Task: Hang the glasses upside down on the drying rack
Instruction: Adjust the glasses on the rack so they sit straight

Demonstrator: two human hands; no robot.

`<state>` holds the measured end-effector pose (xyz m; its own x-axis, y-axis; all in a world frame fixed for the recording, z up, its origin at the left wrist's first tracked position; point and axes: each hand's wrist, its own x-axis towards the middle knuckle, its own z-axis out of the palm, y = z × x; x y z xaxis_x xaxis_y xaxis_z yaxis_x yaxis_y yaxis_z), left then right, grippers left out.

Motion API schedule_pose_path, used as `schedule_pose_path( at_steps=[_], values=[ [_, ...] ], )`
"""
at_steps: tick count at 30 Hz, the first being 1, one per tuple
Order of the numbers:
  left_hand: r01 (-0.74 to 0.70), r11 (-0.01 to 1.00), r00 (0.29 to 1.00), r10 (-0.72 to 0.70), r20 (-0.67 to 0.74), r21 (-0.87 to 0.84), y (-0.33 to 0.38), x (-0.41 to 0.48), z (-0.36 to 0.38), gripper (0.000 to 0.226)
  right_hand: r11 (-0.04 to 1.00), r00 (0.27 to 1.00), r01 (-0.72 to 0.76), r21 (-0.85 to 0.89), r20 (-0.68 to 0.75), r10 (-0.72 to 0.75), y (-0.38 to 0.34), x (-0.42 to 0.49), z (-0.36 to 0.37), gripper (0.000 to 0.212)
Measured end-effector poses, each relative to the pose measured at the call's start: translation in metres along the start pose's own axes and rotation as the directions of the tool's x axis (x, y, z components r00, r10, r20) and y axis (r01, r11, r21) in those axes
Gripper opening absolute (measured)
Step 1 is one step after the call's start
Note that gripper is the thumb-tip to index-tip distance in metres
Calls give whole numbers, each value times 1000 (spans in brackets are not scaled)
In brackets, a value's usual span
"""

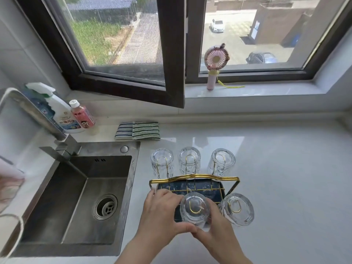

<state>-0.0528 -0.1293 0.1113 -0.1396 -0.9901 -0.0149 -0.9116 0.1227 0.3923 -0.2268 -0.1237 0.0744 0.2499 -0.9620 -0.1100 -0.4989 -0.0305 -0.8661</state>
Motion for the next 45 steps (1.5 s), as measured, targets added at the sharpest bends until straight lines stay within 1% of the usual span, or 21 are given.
schedule_pose_path(
  at_steps=[3,7,16,18,20,22,26,30,33,37,45],
  values=[
    [6,1000,1000,-6,25,-6,0,1,-1,84,1000,1000,-2,2,-14,2,-1,-1,1,63],
    [-7,1000,1000,7,18,-9,0,1,-1,82,1000,1000,6,0,-22,-6,-3,0,1,62],
    [-6,1000,1000,7,28,-10,-1,-1,-2,81,1000,1000,-7,19,-27,8,-2,-2,2,67],
    [-6,1000,999,6,34,-10,-2,-1,-2,80,1000,1000,-23,17,-17,24,0,-3,2,75],
    [-6,1000,999,7,41,-9,-2,-1,-1,79,998,998,-61,7,-6,61,1,-4,2,92],
    [-4,1000,999,4,45,-9,-3,-1,-1,78,998,998,-66,22,-3,66,1,-7,1,98],
    [-15,1000,998,15,58,8,-3,-1,-2,84,995,997,-74,69,-30,77,-1,-11,-3,92],
    [-27,999,998,28,62,-16,-3,1,-6,93,992,996,-68,110,-48,74,-2,-12,-4,80],
    [-29,999,998,30,63,-19,-2,1,-8,94,990,996,-64,125,-53,71,-3,-12,-5,79],
    [-24,1000,997,25,70,-15,0,1,-9,95,993,996,-58,101,-62,64,-5,-12,-5,82],
    [-28,999,998,29,48,-17,1,2,-8,94,999,998,-34,16,-50,35,-6,-10,-5,79]
  ],
)
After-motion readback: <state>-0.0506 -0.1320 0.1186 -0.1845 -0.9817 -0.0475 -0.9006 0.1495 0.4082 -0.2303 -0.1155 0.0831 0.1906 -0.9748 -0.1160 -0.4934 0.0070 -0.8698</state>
